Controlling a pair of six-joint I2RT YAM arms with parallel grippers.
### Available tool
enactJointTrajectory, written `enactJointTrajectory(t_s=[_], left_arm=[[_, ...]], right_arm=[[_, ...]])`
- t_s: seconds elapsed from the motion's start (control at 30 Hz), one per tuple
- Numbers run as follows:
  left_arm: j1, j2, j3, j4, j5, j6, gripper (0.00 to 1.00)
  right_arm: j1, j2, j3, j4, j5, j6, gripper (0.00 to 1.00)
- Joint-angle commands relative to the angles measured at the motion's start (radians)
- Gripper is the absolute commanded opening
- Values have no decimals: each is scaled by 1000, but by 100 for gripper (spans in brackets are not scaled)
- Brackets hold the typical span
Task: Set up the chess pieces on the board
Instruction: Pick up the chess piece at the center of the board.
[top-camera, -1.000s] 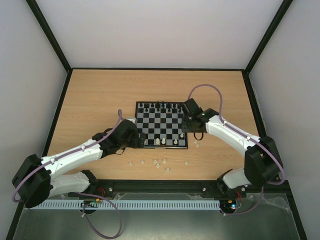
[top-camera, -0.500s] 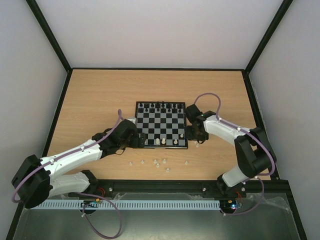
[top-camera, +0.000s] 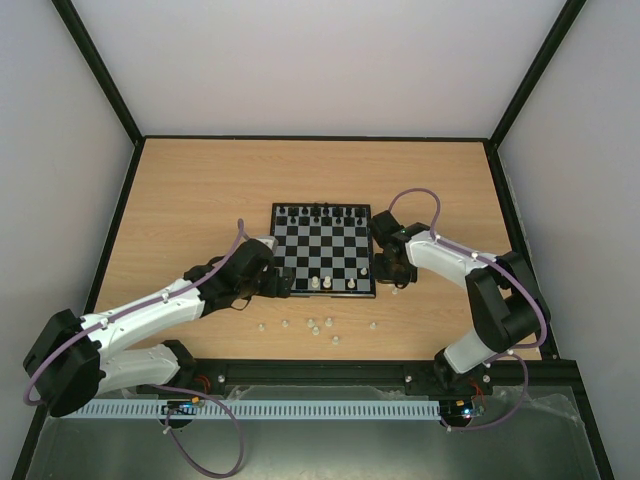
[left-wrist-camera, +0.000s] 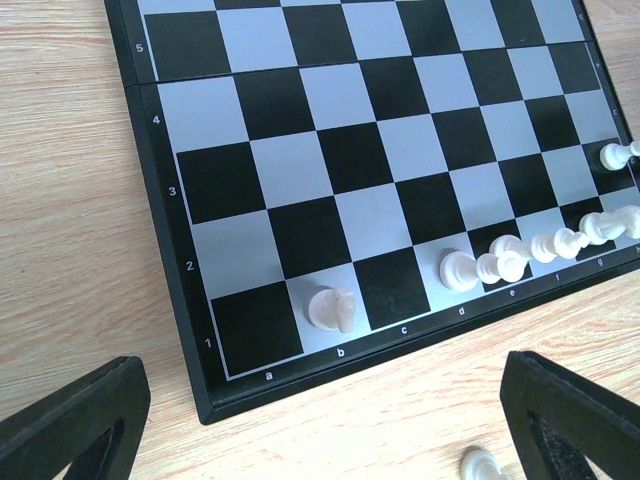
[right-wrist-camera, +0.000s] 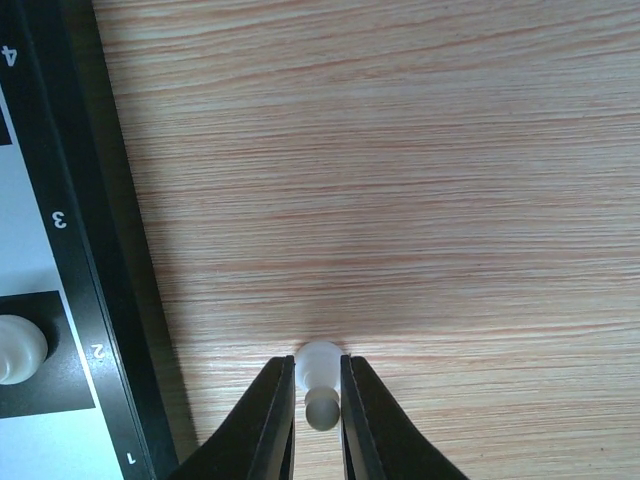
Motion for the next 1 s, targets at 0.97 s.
enactJointTrajectory(t_s=[0.97], left_arm=[[4,3,6,11,2,9,99]], right_arm=[[13,-52,190,-178,-2,-20,1]])
